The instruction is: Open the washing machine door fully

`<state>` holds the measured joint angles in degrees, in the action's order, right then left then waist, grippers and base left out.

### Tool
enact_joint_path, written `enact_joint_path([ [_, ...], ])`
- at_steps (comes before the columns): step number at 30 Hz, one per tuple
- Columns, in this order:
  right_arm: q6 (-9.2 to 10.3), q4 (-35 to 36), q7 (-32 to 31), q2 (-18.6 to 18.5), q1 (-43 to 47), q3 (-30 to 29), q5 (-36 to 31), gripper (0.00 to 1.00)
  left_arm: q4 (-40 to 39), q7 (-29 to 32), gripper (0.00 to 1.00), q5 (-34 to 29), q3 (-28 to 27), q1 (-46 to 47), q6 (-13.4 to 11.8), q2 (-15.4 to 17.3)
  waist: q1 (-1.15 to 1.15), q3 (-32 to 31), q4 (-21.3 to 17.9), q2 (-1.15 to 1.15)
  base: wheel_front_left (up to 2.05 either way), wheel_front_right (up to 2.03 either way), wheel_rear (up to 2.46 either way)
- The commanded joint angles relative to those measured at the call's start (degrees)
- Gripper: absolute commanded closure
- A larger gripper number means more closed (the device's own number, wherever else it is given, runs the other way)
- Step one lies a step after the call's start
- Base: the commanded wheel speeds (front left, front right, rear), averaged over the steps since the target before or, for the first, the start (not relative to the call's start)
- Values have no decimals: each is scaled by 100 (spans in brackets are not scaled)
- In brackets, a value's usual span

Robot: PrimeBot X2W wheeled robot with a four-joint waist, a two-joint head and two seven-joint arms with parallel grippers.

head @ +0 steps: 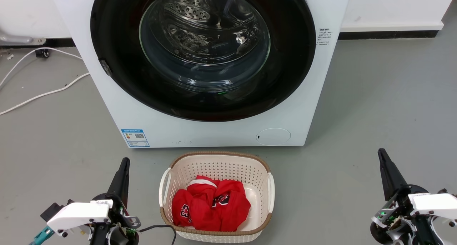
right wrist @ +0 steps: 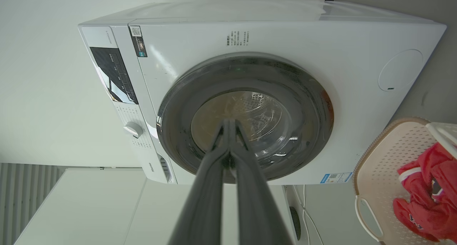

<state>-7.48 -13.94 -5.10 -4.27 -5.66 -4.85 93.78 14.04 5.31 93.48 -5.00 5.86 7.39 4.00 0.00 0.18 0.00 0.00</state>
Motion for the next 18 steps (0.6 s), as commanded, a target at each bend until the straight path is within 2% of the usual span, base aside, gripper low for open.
enact_joint_path([
  [1,-2,-10,-24,20,-78,-9,-21,100,8,9,100,-30,-17,48,19,-7,0,0,0,0,0,0,0],
  [9,-2,-11,-40,30,-80,-23,-38,100,8,24,100,-47,-28,50,19,-14,0,0,0,0,0,0,0],
  [10,-1,-12,0,13,10,-16,-6,0,16,4,0,-6,-13,-7,-1,-16,0,0,0,0,0,0,0],
  [18,0,127,191,32,101,127,-71,0,-66,-184,0,-94,137,-39,-4,-37,0,-1,-14,0,0,0,0],
])
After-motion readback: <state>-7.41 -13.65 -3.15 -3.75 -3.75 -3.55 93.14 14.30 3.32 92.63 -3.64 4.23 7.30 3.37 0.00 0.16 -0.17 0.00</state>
